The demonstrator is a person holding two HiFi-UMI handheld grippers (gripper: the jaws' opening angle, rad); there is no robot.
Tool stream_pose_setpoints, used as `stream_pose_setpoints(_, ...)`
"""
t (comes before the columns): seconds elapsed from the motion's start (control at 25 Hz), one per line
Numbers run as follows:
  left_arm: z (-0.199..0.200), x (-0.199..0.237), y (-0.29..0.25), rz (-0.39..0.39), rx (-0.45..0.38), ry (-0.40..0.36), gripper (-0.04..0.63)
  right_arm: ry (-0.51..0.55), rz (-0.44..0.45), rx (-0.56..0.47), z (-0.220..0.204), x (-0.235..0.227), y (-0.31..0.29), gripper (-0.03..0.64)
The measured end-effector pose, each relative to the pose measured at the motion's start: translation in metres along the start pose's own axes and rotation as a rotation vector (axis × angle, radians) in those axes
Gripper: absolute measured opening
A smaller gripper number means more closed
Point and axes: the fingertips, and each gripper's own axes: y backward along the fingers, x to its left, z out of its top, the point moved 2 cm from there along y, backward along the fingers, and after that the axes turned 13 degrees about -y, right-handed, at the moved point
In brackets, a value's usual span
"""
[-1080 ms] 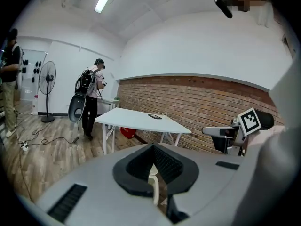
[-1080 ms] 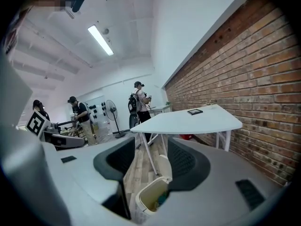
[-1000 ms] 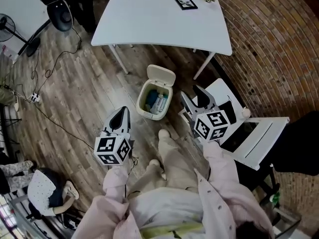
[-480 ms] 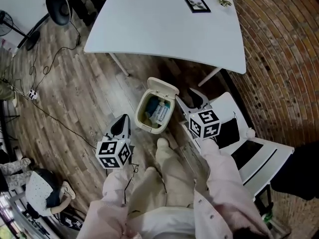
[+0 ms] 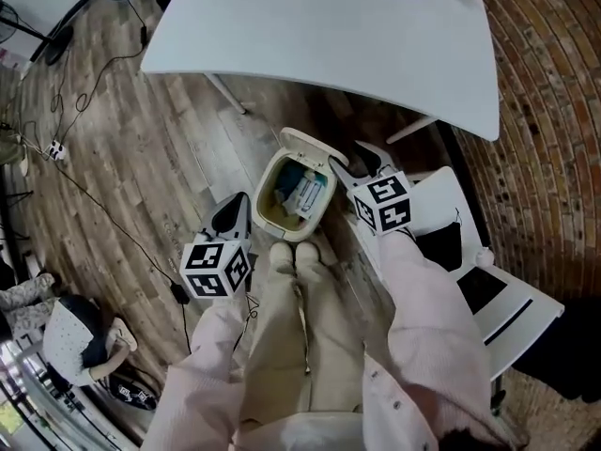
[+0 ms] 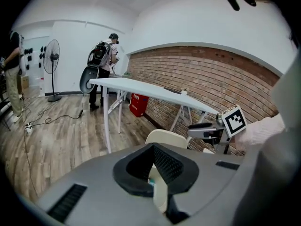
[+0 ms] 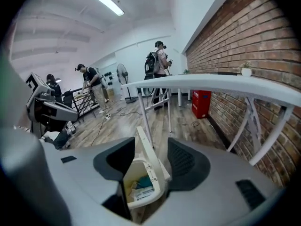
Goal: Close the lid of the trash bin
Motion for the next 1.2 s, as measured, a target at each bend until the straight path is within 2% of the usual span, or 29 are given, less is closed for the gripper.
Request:
stream_pose_setpoints(0.28,-0.036,0.004,-0.023,-0.004,0.041,0.02,-0.007,0.084,0.024,0.078,-0.03,-0.01,-0.029,0.202)
stream_pose_setpoints(0.44,-0.056,0.007,-0.035,-0.006,0.063,0.034,-0.007,0.164,0.027,0.105,-0.043,-0.008,-0.041,0.202)
stream_pose_setpoints(0.72,-0.075,0.006,-0.044,-0.011,0.069,0.061,-0.006,0.233,0.019,0.121,-0.058,-0.002,-0.043,0.202)
stream_pose_setpoints(1.2,-0.091,0.003,-0.029,-0.006,0.066,0.073,-0.008,0.227,0.013,0.083,-0.069,0.015,-0.035,0.202)
